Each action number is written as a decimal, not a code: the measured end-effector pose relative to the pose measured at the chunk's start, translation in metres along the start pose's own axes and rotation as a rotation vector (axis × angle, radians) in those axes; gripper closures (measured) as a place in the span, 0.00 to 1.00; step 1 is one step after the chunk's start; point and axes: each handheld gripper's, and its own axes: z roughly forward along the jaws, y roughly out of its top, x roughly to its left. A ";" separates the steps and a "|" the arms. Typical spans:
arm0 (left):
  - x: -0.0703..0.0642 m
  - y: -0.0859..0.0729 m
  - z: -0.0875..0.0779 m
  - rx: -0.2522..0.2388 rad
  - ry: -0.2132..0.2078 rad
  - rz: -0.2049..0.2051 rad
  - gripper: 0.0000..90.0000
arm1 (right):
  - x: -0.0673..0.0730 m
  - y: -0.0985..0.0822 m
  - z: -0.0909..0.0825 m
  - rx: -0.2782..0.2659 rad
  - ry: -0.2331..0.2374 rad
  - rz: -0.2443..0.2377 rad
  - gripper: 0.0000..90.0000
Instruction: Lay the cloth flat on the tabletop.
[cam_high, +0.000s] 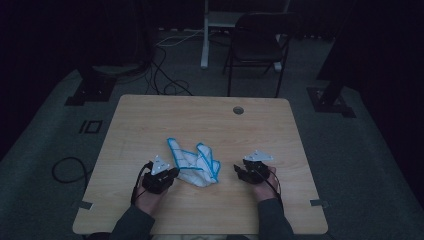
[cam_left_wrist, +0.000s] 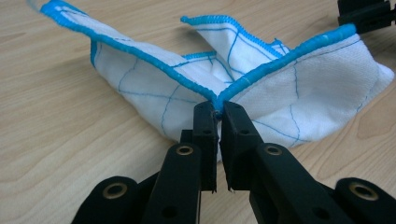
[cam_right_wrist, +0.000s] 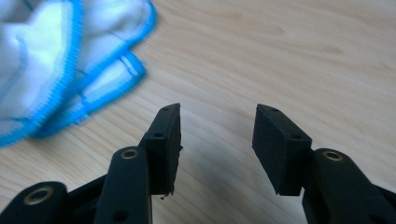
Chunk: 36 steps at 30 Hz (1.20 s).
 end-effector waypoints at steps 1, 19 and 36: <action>0.000 -0.001 0.000 0.000 0.001 -0.001 0.95 | 0.002 0.002 0.001 -0.003 0.009 0.000 0.60; 0.004 -0.018 -0.003 0.013 0.011 -0.025 0.95 | 0.037 0.054 0.031 -0.037 0.149 -0.021 0.63; 0.004 -0.028 -0.011 0.016 0.027 -0.041 0.95 | 0.061 0.093 0.074 0.003 0.222 -0.007 0.75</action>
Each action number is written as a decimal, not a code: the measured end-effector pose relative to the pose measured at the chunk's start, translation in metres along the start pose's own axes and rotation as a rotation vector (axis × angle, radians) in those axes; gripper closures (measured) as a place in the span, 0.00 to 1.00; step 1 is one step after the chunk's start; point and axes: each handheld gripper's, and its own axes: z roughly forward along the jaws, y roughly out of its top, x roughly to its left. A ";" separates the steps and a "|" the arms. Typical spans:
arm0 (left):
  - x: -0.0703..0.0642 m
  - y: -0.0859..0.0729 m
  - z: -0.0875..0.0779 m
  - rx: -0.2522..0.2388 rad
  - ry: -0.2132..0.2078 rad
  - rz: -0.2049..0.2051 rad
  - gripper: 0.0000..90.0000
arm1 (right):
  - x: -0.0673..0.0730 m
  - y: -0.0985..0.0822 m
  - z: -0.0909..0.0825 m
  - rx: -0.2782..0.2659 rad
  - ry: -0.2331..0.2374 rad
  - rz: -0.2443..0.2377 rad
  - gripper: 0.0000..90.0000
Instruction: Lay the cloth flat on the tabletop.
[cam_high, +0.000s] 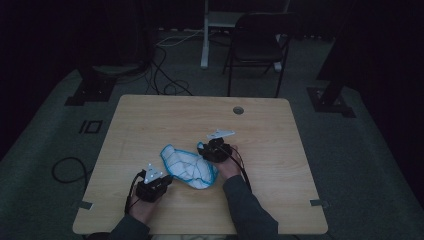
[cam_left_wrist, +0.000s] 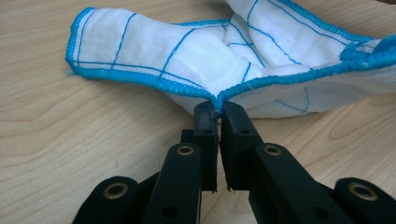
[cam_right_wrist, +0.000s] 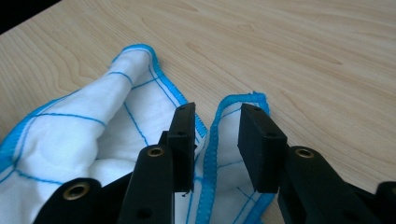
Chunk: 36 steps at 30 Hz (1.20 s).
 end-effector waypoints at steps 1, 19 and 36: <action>0.000 -0.001 -0.001 0.001 -0.002 -0.001 0.95 | 0.000 0.000 0.002 0.008 -0.006 -0.005 0.75; -0.009 -0.020 -0.011 0.018 -0.016 -0.034 0.95 | -0.002 -0.027 -0.043 -0.017 -0.085 -0.024 0.99; -0.019 -0.021 -0.022 0.025 -0.049 -0.025 0.87 | -0.005 -0.065 -0.084 -0.046 -0.139 0.007 1.00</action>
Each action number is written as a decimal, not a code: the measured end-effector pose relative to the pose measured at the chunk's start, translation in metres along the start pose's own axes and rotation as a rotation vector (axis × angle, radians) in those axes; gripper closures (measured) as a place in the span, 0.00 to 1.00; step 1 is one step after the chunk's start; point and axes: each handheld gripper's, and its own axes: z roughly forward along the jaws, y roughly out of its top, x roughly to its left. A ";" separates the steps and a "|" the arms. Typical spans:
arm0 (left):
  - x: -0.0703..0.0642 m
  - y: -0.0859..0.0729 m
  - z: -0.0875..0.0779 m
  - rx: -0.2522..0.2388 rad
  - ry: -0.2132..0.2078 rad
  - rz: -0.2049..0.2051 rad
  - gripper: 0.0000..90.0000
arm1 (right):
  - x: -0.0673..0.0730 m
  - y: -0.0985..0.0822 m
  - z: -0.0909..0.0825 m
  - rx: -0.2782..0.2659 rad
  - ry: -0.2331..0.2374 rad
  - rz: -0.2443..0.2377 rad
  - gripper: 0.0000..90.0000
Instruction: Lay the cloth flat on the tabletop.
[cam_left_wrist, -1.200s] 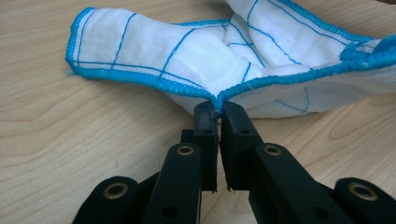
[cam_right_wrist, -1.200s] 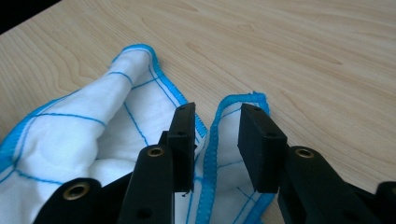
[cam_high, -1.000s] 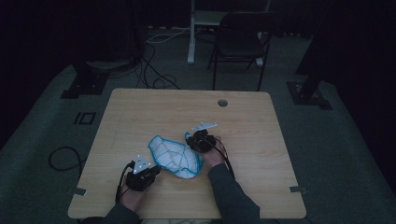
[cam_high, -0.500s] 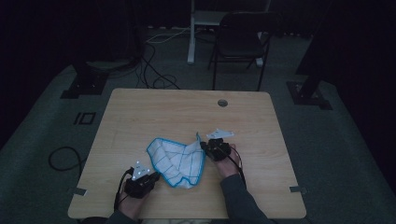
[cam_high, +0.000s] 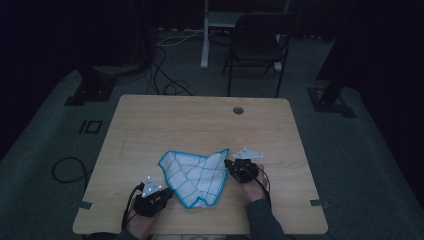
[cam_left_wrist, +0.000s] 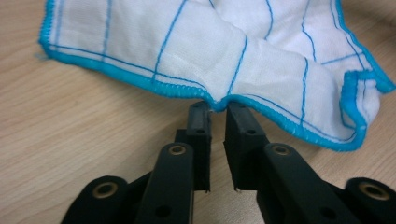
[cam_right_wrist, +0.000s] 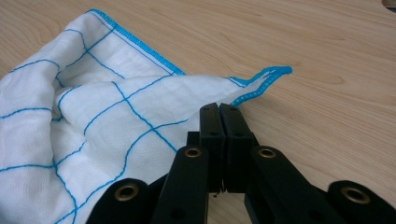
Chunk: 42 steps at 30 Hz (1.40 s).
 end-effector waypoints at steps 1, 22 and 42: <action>0.000 0.002 -0.002 -0.008 0.000 0.001 0.87 | 0.000 -0.001 -0.001 -0.001 0.000 0.001 1.00; 0.014 0.089 0.034 -0.033 -0.072 0.145 0.82 | 0.001 -0.013 -0.014 -0.016 0.000 0.003 0.99; 0.015 0.110 0.115 0.135 -0.114 0.248 0.84 | 0.000 -0.021 -0.019 -0.024 0.004 -0.003 0.99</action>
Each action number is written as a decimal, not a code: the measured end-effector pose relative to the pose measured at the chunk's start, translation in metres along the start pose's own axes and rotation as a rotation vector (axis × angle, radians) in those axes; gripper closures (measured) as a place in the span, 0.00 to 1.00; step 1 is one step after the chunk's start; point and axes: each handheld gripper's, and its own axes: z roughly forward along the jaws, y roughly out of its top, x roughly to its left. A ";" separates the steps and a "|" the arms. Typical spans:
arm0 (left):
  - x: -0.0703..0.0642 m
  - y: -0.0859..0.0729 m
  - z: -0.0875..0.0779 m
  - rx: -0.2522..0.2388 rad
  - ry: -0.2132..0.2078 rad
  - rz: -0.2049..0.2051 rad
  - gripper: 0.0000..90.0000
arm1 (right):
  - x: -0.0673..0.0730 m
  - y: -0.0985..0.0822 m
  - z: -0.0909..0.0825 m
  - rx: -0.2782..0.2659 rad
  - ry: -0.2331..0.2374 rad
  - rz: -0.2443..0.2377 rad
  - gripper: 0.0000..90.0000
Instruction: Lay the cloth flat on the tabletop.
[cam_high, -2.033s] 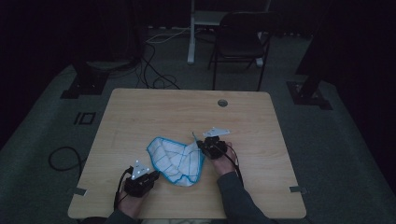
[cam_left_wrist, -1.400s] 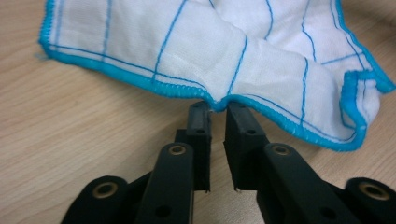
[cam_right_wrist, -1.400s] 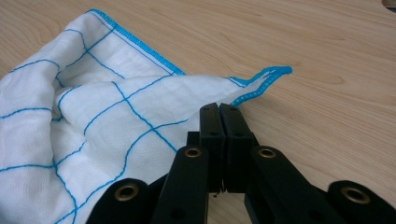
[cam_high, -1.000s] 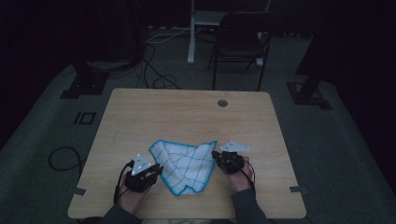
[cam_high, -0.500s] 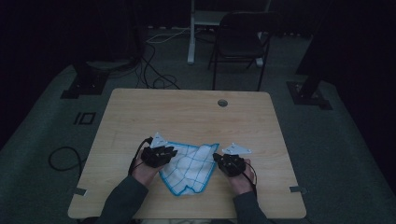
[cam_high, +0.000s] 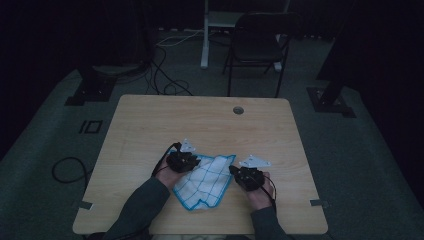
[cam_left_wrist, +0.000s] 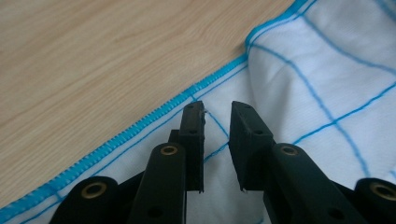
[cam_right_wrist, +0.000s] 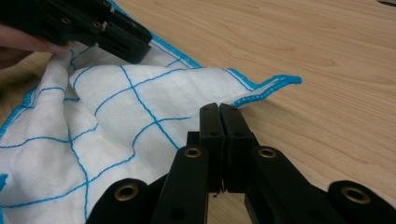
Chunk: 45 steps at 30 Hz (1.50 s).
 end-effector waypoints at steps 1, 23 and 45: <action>0.000 0.000 0.002 0.005 -0.001 -0.002 0.84 | 0.000 0.000 0.000 0.000 0.000 0.001 0.99; 0.013 0.000 0.017 0.027 0.024 -0.054 0.87 | -0.005 -0.004 -0.008 -0.009 -0.010 0.009 0.99; 0.040 0.002 0.018 0.032 0.111 -0.146 0.88 | -0.015 -0.008 -0.014 -0.012 -0.035 0.030 0.99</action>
